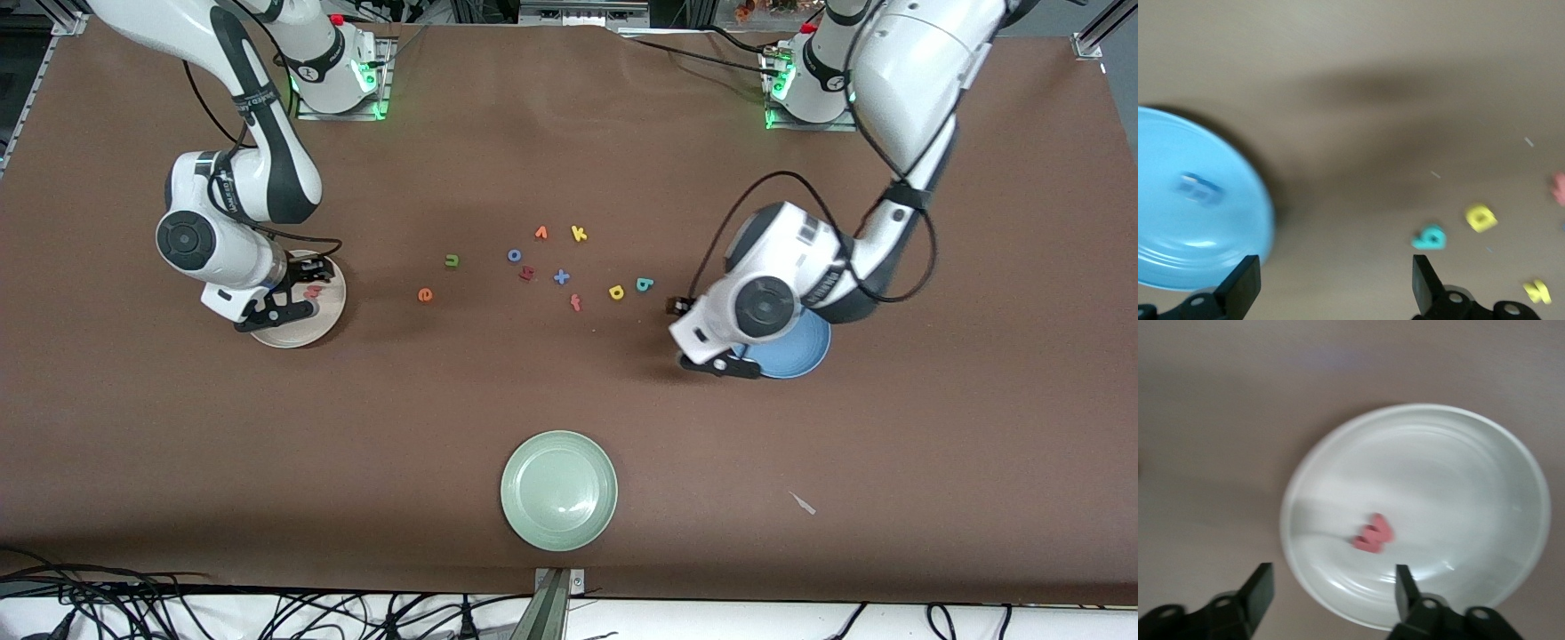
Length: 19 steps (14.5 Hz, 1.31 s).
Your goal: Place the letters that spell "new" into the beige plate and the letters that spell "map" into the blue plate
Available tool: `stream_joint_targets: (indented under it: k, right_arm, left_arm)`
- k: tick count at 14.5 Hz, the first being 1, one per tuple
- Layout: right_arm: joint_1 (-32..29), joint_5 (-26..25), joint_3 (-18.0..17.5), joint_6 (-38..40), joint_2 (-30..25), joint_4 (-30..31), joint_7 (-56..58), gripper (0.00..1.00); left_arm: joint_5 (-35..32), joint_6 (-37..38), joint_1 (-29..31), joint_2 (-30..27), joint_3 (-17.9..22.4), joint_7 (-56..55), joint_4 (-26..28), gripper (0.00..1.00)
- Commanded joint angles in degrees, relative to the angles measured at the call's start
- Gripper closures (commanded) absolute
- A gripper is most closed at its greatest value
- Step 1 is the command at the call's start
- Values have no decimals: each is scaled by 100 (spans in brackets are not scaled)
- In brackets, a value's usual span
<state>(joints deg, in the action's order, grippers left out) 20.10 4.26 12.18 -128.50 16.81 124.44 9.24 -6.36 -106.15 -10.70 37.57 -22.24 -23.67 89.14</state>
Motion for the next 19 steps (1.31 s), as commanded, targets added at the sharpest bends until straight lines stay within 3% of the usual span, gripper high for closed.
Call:
stream_joint_targets:
  k: [1,6,11,13,15,19]
  right_arm:
    - [47,154,-356,44,-82,-94,-570,0]
    - [99,154,-989,-614,94,-95,-1730,0]
    - [486,145,-1008,-1177,436,-60,-2408,0]
    - [653,154,-1008,-1388,568,-77,-2698,1]
    - [706,154,-1008,-1546,691,-60,-2831,2]
    - [715,162,-1025,-1626,762,-42,-2893,14]
  left_arm:
    - [47,50,-484,223,53,-173,139,0]
    - [-119,-63,-784,277,27,668,191,0]
    - [-146,-1125,-485,154,-52,2259,946,0]
    - [-347,-1678,-564,154,-52,2385,1245,0]
    - [-935,-1830,-617,163,-61,2385,1325,0]
    - [-1016,-1813,-714,136,-122,2385,1369,1]
